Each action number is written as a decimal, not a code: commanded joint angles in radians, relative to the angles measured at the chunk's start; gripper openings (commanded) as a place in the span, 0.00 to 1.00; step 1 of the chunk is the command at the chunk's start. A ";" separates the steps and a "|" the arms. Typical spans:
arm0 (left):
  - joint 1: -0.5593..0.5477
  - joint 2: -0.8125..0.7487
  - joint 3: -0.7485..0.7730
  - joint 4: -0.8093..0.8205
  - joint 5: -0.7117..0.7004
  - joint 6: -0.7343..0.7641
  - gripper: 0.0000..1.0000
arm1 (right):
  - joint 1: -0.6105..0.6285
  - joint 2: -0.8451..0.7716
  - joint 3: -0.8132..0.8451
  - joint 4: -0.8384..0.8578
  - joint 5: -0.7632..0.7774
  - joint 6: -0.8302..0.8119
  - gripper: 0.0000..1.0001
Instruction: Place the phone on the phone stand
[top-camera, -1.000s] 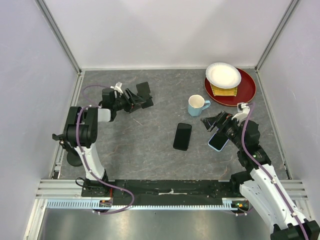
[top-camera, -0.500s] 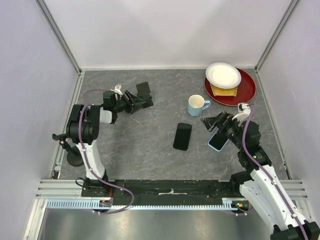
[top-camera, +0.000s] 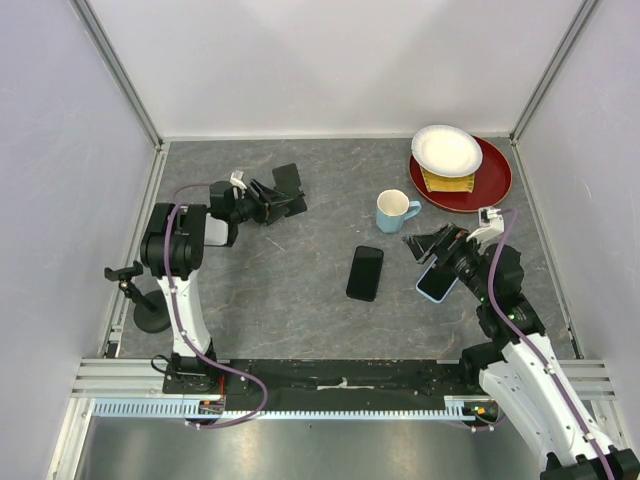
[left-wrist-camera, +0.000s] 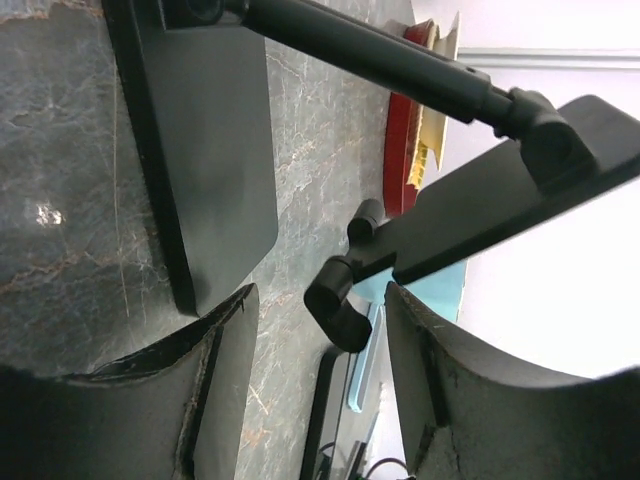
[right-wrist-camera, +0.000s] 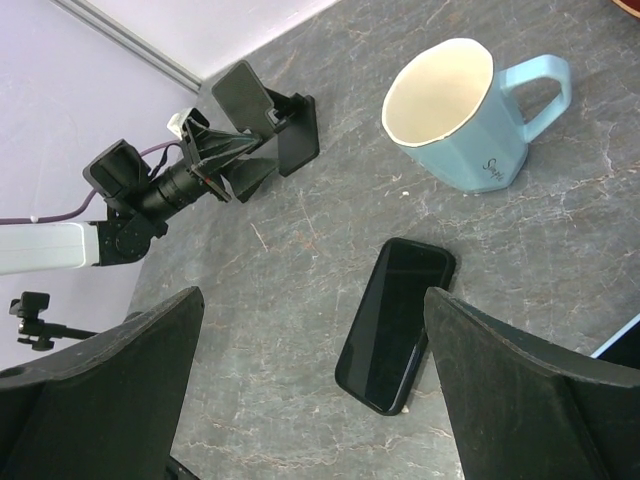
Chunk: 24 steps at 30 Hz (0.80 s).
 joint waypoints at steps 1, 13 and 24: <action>0.005 0.048 0.041 0.118 0.036 -0.124 0.59 | 0.000 0.010 0.041 0.001 0.003 0.022 0.98; 0.023 0.058 0.054 0.155 0.076 -0.178 0.26 | 0.012 0.061 0.002 0.073 -0.015 0.080 0.98; 0.011 0.033 -0.007 0.193 0.128 -0.286 0.02 | 0.063 0.086 0.024 0.072 0.004 0.074 0.98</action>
